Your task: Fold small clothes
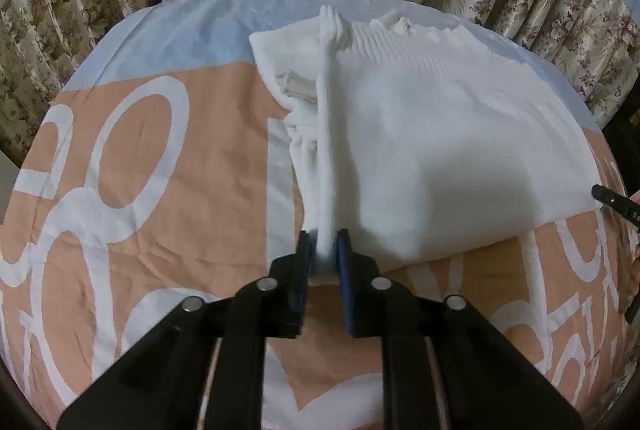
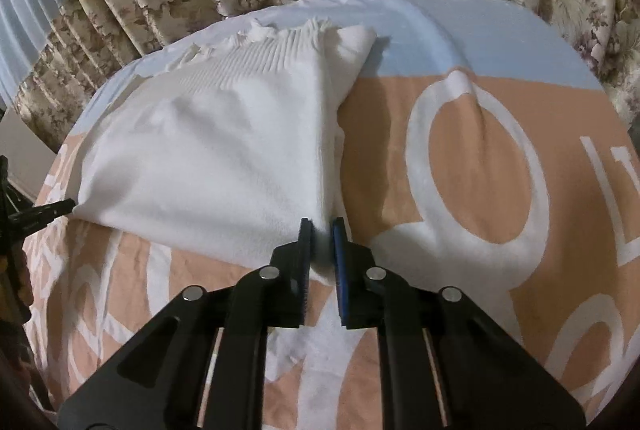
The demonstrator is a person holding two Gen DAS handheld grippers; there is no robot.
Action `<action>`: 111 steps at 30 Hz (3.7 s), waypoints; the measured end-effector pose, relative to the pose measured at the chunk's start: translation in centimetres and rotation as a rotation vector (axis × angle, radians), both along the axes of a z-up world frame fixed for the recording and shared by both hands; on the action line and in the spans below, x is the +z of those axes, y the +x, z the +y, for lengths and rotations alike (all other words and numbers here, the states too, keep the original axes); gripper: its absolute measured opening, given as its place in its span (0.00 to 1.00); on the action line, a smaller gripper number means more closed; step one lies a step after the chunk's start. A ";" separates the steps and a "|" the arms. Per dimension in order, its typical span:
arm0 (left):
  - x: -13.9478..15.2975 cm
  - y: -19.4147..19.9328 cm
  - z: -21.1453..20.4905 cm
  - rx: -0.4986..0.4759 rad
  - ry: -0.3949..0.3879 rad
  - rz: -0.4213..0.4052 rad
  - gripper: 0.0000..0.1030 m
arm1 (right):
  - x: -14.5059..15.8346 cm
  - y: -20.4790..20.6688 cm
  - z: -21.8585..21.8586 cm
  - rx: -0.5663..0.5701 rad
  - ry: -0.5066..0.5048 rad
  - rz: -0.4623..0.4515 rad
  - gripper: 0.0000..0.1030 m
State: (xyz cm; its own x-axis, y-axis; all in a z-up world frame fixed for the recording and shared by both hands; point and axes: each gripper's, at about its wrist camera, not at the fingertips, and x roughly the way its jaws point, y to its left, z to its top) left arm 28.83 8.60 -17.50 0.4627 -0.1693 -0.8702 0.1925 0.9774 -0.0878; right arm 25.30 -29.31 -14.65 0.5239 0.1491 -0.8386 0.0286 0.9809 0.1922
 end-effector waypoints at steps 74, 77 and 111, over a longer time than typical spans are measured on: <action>4.1 5.7 -10.6 -0.031 0.019 -0.100 0.96 | 4.2 6.8 0.3 0.031 0.132 -0.140 0.97; 2.3 4.9 -13.0 -0.067 0.058 -0.084 0.96 | 2.1 5.9 -0.6 -0.011 0.124 -0.077 0.97; -1.5 5.7 -14.9 -0.060 0.118 -0.041 0.97 | -1.4 10.3 -0.1 0.078 0.177 -0.003 0.31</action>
State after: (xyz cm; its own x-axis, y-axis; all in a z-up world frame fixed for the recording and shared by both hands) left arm 34.51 -6.35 -18.98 0.4899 -0.0956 -0.8665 0.2523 0.9670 0.0359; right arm 35.63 -29.42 -16.07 0.5076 0.3339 -0.7942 -0.0470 0.9312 0.3615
